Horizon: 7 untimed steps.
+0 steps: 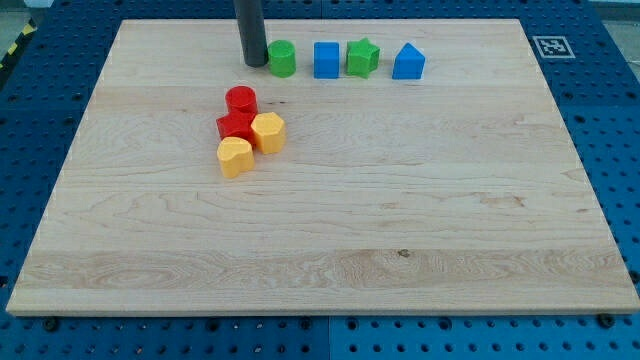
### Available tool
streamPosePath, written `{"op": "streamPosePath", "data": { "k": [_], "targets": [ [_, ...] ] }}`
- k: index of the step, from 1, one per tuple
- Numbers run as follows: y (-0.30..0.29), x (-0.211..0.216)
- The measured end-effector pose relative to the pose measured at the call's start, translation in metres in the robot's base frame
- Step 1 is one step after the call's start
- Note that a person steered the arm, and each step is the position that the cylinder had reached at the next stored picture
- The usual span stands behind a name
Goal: Move the red circle to the bottom side of the green circle
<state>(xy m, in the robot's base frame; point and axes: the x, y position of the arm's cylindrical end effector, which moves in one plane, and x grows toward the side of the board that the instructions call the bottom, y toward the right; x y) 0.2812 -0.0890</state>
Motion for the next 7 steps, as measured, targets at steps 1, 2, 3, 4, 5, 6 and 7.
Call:
{"op": "streamPosePath", "data": {
  "k": [1,2,3,4,5,6,7],
  "targets": [
    [0.008,0.000],
    [-0.008,0.000],
    [-0.052,0.004],
    [-0.082,0.039],
    [-0.085,0.087],
    [-0.084,0.107],
    [-0.077,0.109]
  ]
}}
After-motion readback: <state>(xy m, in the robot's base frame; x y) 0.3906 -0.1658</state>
